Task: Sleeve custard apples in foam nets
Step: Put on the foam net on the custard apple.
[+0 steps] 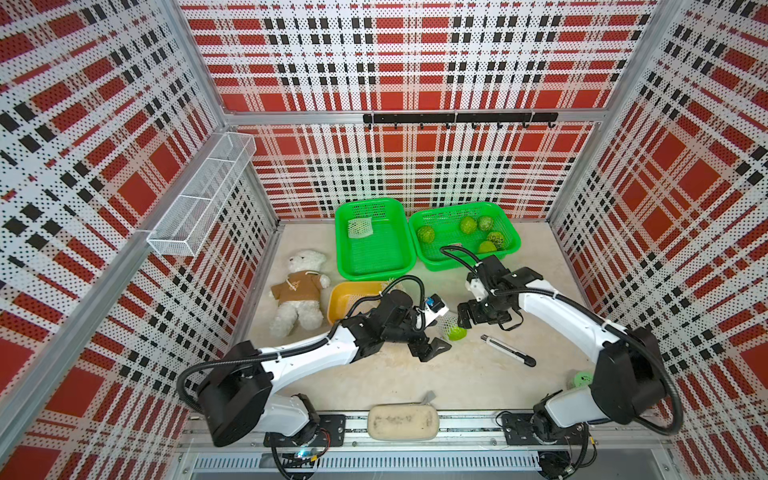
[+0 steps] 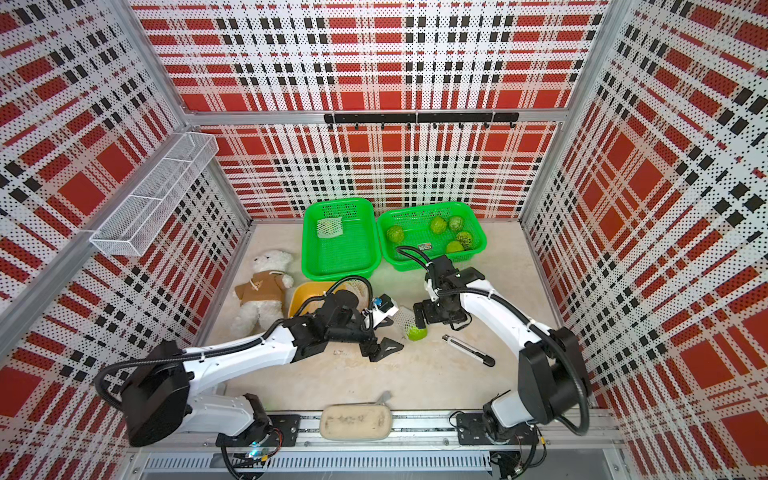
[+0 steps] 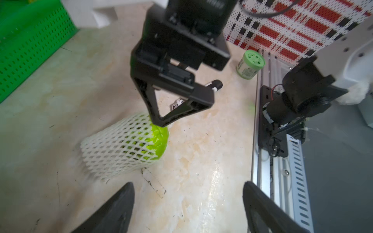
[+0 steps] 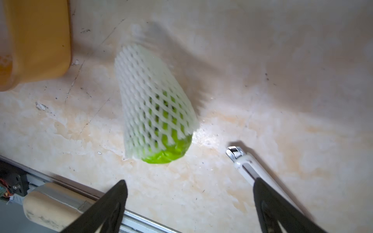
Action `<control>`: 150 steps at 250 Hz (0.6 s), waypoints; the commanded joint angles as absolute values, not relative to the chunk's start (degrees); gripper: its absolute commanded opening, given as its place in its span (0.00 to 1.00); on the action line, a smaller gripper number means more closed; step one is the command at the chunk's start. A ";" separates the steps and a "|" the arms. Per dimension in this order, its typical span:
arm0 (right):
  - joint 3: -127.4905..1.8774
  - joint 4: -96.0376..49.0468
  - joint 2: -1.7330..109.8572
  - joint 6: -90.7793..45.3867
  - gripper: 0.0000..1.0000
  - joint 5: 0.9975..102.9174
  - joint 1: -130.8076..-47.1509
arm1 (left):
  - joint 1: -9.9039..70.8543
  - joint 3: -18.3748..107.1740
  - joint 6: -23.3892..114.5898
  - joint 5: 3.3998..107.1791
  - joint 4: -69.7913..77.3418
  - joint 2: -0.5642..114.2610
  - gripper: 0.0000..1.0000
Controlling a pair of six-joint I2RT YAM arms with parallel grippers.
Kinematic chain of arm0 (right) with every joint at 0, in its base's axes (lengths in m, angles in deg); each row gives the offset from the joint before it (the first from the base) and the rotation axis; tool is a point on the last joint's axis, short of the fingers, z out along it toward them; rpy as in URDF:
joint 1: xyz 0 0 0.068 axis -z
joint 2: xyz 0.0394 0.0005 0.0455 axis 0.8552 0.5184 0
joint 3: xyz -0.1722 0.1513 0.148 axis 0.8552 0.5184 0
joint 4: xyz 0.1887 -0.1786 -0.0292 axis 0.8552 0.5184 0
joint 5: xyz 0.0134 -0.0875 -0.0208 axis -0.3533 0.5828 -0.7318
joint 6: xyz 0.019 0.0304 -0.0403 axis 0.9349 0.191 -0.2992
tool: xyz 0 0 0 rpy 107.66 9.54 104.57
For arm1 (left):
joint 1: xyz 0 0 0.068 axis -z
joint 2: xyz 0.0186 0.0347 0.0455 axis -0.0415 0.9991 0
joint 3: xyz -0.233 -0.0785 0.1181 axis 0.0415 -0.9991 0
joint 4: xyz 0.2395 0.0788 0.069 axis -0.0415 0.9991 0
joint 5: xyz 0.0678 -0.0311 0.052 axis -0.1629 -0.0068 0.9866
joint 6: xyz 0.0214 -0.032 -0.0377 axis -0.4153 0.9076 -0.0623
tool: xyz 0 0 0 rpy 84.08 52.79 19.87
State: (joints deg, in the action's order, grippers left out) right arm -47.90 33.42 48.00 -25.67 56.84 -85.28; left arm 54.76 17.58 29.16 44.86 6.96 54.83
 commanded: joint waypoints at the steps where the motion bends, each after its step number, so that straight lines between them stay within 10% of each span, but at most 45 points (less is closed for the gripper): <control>1: -43.79 31.73 42.83 -20.57 0.95 61.19 -85.58 | 56.72 22.14 31.07 52.09 8.24 59.44 0.83; 150: -24.87 12.66 35.02 -7.86 0.60 59.83 -87.08 | 58.63 32.62 33.21 64.72 14.22 73.28 0.40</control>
State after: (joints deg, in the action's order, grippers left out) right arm -26.81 21.92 33.95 -12.36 60.23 -86.31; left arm 58.32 30.34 33.05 63.33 12.51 72.00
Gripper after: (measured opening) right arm 0.612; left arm 0.442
